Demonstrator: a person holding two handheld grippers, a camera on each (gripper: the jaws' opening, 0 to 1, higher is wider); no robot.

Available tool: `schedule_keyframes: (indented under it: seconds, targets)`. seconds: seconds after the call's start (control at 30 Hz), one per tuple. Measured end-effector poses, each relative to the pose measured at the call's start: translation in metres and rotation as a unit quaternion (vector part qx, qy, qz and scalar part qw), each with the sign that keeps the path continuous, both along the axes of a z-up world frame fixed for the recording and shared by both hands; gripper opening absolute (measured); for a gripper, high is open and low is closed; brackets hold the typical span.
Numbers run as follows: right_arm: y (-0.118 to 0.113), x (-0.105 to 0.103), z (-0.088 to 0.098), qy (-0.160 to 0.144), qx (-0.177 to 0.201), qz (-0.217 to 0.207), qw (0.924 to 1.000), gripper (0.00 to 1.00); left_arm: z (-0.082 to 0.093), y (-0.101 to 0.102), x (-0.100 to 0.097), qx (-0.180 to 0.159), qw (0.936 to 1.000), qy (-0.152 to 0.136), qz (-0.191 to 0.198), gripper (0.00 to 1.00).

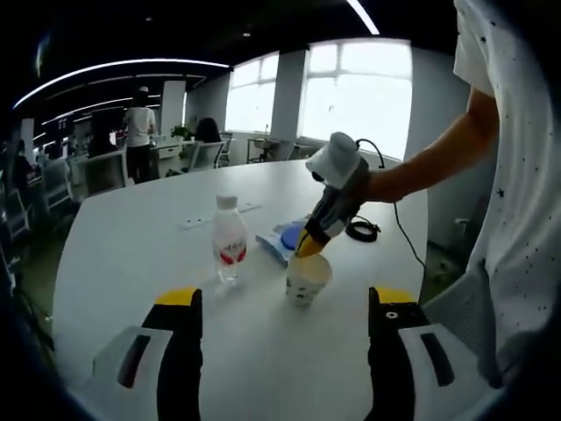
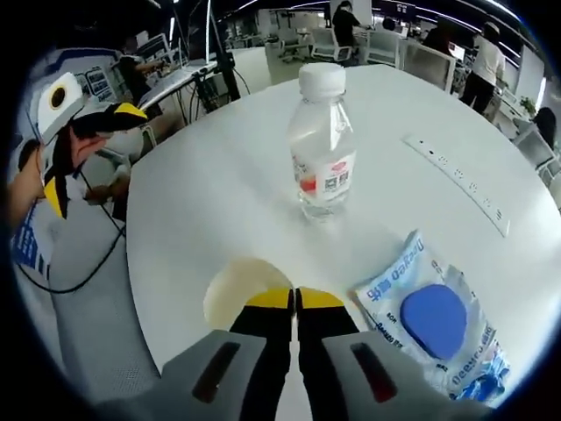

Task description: Arrange the tabletop items into an orderly group along one side of the table until the central work area is clear of visible clutter.

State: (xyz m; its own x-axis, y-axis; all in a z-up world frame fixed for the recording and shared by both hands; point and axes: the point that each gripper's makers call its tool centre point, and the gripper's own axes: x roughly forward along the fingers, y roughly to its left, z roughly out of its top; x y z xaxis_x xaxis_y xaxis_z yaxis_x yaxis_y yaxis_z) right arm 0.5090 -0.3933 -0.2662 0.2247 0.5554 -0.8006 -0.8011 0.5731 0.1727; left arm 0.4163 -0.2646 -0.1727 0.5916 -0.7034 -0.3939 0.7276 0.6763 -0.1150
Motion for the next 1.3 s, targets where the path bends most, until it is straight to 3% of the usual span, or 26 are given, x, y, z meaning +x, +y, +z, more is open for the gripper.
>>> schedule_keyframes:
  seconds: [0.43, 0.63, 1.3]
  targets:
    - [-0.011, 0.068, 0.027, 0.001, 0.045, -0.083, 0.9955, 0.00, -0.001, -0.003, 0.003, -0.005, 1.0000, 0.002, 0.000, 0.79]
    - [-0.009, 0.087, 0.017, 0.003, 0.038, -0.084, 0.9957, 0.00, -0.003, -0.002, 0.003, -0.006, 1.0000, 0.005, 0.003, 0.79]
    - [-0.010, 0.114, -0.015, 0.024, 0.014, -0.074, 0.9969, 0.00, -0.011, -0.003, 0.006, -0.009, 0.9998, 0.016, 0.010, 0.77]
